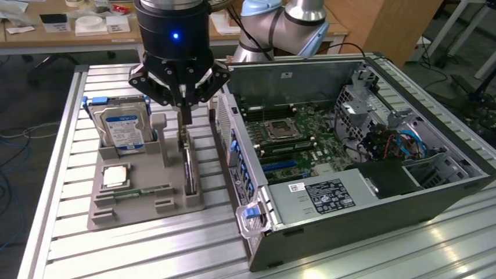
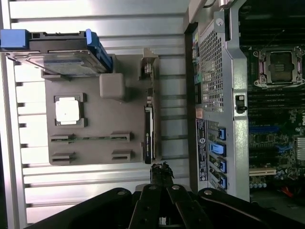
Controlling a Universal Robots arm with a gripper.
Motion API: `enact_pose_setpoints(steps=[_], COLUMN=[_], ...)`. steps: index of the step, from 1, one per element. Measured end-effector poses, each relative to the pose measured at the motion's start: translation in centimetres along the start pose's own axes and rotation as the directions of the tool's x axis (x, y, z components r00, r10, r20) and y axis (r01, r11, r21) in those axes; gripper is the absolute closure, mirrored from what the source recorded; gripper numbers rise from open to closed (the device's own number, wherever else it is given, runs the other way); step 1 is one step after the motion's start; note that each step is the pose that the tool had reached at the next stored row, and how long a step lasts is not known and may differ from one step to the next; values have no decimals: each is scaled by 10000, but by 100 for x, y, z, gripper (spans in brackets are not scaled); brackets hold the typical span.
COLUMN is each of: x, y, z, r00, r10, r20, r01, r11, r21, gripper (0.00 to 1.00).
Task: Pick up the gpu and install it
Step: 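Reach for the gpu, then pick up the gpu and move the gpu toward the slot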
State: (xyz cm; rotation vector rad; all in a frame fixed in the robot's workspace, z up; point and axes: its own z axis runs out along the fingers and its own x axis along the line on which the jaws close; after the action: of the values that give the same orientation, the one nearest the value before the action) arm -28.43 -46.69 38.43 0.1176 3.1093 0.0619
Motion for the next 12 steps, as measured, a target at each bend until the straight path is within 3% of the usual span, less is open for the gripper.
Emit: enact_pose_setpoints(steps=[12], x=[46], y=[-3], z=[3], r00=[10000], r10=[1], r20=[0], r01=[-1], r11=[10000], r21=[-1], gripper=[89])
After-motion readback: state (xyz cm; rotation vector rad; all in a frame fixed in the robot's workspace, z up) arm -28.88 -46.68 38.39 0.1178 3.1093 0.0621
